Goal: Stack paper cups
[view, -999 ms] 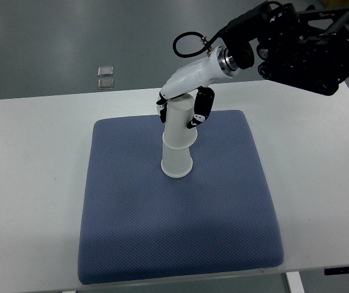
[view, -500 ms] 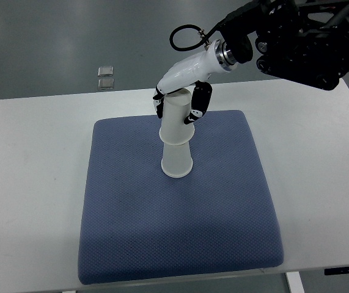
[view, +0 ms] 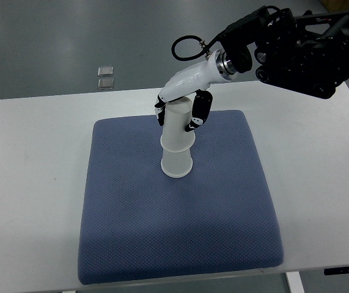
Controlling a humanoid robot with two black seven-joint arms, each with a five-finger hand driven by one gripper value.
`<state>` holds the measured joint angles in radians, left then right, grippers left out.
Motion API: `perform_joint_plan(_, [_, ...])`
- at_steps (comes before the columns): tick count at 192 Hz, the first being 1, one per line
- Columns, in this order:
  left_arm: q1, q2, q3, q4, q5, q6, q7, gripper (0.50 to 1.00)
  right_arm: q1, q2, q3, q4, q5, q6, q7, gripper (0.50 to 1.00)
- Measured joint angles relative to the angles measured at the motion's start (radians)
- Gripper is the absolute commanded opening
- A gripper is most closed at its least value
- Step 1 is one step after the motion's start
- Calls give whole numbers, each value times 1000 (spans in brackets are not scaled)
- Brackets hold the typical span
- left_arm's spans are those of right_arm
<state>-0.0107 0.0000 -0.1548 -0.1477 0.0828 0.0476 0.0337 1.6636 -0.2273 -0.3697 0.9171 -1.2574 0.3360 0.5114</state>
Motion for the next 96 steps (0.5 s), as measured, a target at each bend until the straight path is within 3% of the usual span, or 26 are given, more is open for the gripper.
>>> perform_joint_plan(17, [0, 0, 0, 0, 0, 0, 0, 1000, -8, 2, 0, -8, 1, -3, -1, 693])
perform_joint_plan(29, [0, 0, 0, 0, 0, 0, 0, 1000, -15, 3, 0, -10, 1, -4, -1, 758])
perform_joint_plan(61, [0, 0, 0, 0, 0, 0, 0, 1000, -34, 14, 0, -21, -1, -26, -3, 829])
perform_joint_plan(96, [0, 0, 0, 0, 0, 0, 0, 1000, -40, 15, 0, -26, 3, -32, -4, 862])
